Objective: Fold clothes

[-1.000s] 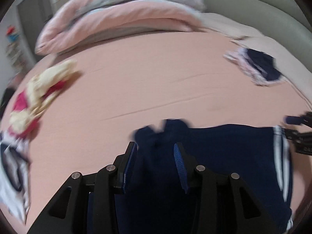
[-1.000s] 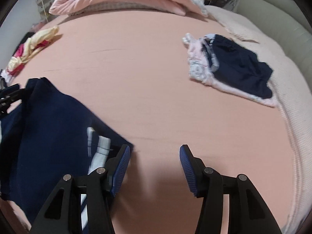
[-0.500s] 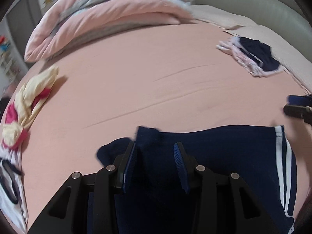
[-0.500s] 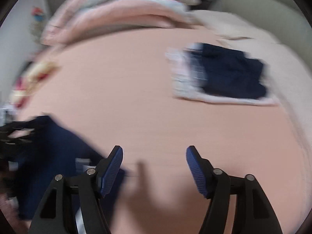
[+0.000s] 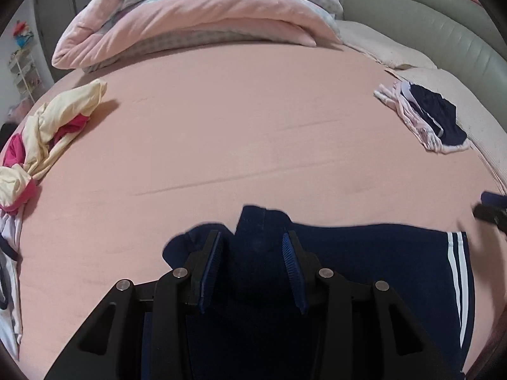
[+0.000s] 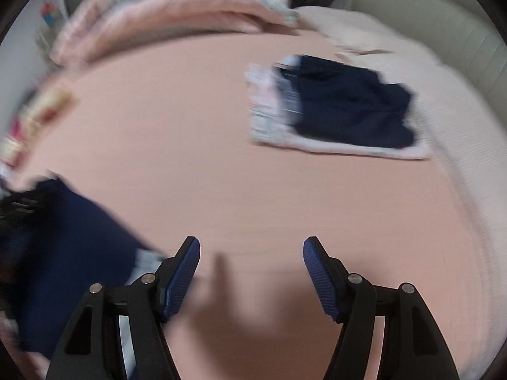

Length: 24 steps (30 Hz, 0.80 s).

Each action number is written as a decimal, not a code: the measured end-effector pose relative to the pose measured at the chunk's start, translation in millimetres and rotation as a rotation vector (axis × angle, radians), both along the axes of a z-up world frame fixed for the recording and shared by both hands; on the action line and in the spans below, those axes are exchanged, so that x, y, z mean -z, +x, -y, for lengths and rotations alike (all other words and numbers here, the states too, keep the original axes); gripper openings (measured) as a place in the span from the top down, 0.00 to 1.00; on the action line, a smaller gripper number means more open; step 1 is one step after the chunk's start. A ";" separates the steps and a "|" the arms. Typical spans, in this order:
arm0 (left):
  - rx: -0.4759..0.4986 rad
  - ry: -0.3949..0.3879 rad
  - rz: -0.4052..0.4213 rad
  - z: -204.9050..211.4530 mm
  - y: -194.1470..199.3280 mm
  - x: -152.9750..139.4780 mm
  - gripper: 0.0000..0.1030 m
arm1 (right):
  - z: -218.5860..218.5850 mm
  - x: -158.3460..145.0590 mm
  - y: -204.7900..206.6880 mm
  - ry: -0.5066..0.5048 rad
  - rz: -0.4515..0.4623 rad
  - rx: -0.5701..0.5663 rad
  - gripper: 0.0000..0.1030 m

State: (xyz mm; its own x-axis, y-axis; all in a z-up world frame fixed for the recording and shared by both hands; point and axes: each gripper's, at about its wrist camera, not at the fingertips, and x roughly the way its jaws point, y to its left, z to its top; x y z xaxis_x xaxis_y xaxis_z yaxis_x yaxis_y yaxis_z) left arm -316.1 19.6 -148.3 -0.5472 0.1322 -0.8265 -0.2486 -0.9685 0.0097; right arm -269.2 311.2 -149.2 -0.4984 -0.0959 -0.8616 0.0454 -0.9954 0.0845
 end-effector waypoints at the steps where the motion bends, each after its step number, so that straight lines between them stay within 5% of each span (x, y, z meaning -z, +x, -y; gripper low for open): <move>1: 0.007 -0.032 0.022 -3.4 -5.2 6.4 0.64 | 13.6 -2.0 1.9 -0.004 -0.004 -0.046 0.34; 3: 0.038 -0.109 0.048 -14.3 -17.7 18.8 0.59 | 43.6 12.3 2.9 0.101 0.033 -0.145 0.35; 6: 0.011 -0.135 0.032 -14.4 -25.2 -1.9 0.59 | 44.6 31.3 -3.3 0.224 0.083 -0.117 0.33; 9: -0.014 -0.054 -0.027 -0.8 6.9 -37.6 0.59 | 29.4 4.1 1.1 0.178 0.024 -0.035 0.33; 13: 0.104 -0.183 0.016 -9.0 78.3 -38.5 0.59 | 49.3 -26.0 28.1 0.033 -0.019 -0.137 0.32; 16: 0.093 -0.238 0.076 1.8 125.7 -29.5 0.59 | 81.6 -26.4 59.3 -0.037 0.016 -0.273 0.32; 19: 0.027 -0.254 0.151 25.1 159.4 -16.7 0.59 | 111.3 -9.4 96.2 0.053 0.078 -0.309 0.32; 24: -0.014 -0.258 0.212 43.6 193.6 7.2 0.58 | 104.2 11.5 136.7 0.088 0.171 -0.204 0.30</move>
State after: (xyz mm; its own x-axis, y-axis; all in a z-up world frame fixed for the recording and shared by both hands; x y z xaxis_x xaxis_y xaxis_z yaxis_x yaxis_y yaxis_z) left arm -122.6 -24.1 -155.5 -0.3602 -0.1024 -0.9273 -0.2583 -0.9442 0.2046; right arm -132.5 207.0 -160.7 -0.3236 -0.1005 -0.9409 0.2378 -0.9711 0.0220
